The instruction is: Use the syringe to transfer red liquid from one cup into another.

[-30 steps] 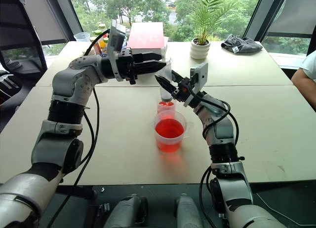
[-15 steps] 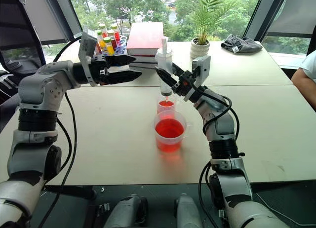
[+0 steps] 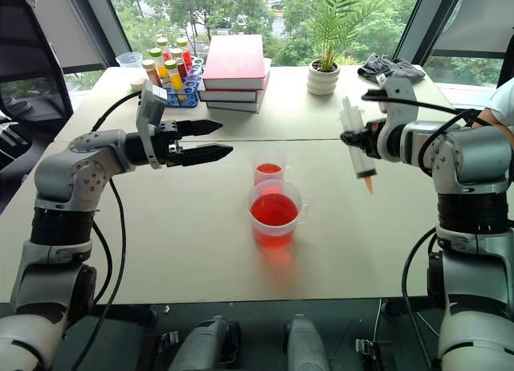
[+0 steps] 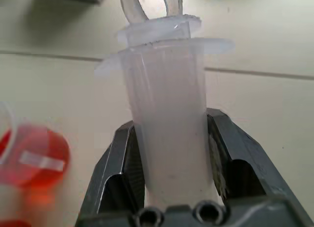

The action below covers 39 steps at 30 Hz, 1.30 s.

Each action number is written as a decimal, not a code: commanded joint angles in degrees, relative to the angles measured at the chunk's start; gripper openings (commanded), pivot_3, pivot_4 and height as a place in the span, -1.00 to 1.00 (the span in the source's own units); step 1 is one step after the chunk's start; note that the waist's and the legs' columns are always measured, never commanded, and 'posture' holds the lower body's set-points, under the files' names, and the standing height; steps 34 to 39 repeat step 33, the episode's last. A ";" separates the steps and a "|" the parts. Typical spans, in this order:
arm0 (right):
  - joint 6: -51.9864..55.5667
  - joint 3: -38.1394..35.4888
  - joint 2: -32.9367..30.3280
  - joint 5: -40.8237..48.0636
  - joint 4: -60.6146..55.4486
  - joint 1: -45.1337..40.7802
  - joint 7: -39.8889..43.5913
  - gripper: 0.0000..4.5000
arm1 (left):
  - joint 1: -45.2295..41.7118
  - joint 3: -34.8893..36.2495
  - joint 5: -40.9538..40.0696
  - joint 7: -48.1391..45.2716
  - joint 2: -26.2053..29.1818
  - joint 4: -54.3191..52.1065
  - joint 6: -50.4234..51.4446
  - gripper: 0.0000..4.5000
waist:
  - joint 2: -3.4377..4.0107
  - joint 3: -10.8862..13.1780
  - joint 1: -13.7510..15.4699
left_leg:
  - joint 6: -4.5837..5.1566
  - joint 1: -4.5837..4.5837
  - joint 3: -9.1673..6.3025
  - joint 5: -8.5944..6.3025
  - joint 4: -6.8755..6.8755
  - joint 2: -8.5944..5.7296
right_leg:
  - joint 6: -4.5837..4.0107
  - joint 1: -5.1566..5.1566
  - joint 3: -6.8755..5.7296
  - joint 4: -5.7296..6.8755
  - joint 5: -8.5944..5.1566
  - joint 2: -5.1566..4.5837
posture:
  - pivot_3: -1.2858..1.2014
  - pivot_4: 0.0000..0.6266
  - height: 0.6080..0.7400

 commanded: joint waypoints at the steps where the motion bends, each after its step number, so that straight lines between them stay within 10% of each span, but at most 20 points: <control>1: 0.83 3.28 -2.02 -2.20 2.35 -0.04 2.56 -0.39 | 0.78 0.64 -1.14 0.57 0.35 -2.60 -0.17 0.98 | 0.01 0.00 -0.01 | 0.00 0.02 0.00 0.00 0.00 0.00 | 0.02 0.00 0.00 0.01 0.01 0.02 | 0.03 -0.52 1.00; 11: -0.97 6.34 2.10 -6.23 10.81 1.52 4.76 -0.39 | 3.81 0.52 -3.11 0.87 1.60 -6.72 2.13 0.98 | 0.00 0.00 0.49 | 0.03 -0.03 0.03 0.00 0.10 -0.01 | 0.06 0.03 -0.09 0.03 0.03 0.12 | 0.03 -0.52 1.00; 18: -0.06 3.79 2.11 -6.43 7.52 3.08 5.43 0.97 | 4.25 1.90 -6.21 2.50 1.58 -8.08 5.12 1.00 | 0.00 0.00 0.54 | 0.04 -0.03 0.02 0.01 0.15 -0.02 | 0.07 0.06 -0.11 0.04 0.03 0.27 | 0.03 -0.52 1.00; 33: -12.02 -23.82 -13.42 13.73 -29.06 21.72 32.76 0.97 | 8.63 3.04 -10.44 3.40 6.43 -14.32 8.67 1.00 | -0.05 0.00 0.75 | 0.06 0.06 -0.08 -0.02 0.18 0.03 | 0.10 0.25 -0.12 -0.02 0.02 0.40 | 0.03 -0.52 1.00; 39: -12.02 -23.82 -13.42 13.73 -29.06 21.72 32.76 0.97 | 8.63 3.04 -10.44 3.40 6.43 -14.32 8.67 1.00 | -0.05 0.00 0.75 | 0.06 0.06 -0.08 -0.02 0.18 0.03 | 0.10 0.25 -0.12 -0.02 0.02 0.40 | 0.03 -0.52 1.00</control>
